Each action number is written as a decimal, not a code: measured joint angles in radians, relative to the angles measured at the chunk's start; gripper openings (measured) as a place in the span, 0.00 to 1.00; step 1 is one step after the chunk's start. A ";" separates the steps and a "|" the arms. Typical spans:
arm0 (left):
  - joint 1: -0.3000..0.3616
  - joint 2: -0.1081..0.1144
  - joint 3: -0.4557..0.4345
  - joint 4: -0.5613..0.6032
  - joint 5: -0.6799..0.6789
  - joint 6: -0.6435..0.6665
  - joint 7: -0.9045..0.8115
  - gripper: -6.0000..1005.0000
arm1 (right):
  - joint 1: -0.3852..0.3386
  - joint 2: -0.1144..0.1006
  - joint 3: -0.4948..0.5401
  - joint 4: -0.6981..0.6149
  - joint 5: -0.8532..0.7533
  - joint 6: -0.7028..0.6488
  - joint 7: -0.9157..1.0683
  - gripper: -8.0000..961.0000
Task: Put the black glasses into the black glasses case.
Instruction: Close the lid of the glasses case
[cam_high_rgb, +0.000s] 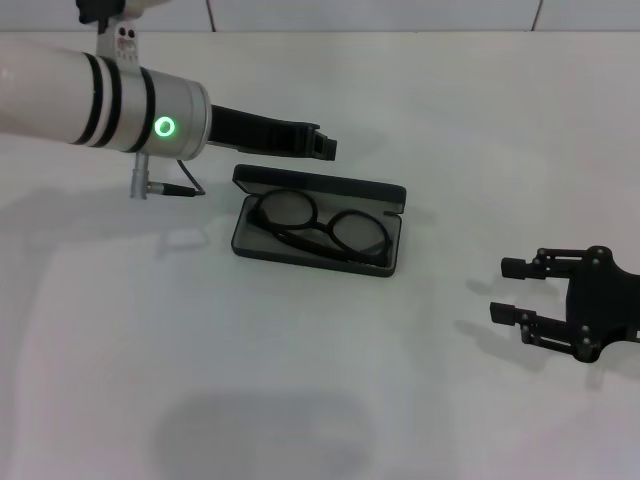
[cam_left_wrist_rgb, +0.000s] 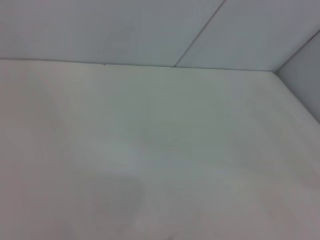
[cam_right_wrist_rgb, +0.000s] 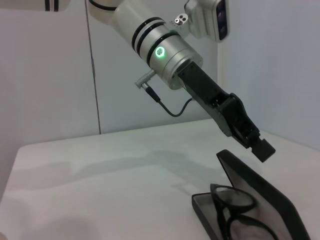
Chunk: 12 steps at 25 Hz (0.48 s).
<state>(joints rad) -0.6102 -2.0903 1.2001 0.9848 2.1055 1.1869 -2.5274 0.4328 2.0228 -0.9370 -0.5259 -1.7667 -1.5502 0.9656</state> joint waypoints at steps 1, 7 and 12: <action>0.001 0.000 0.006 0.004 0.002 -0.002 -0.009 0.02 | 0.000 0.000 0.000 0.003 0.002 0.001 -0.007 0.27; 0.009 -0.001 0.040 0.018 0.003 -0.011 -0.080 0.02 | -0.001 0.001 0.001 0.018 0.022 0.031 -0.044 0.51; 0.030 -0.004 0.068 0.022 -0.003 -0.030 -0.098 0.02 | -0.001 0.001 0.002 0.041 0.062 0.038 -0.081 0.73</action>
<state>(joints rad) -0.5801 -2.0942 1.2679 1.0065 2.1022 1.1565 -2.6254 0.4314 2.0234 -0.9347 -0.4853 -1.7044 -1.5117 0.8844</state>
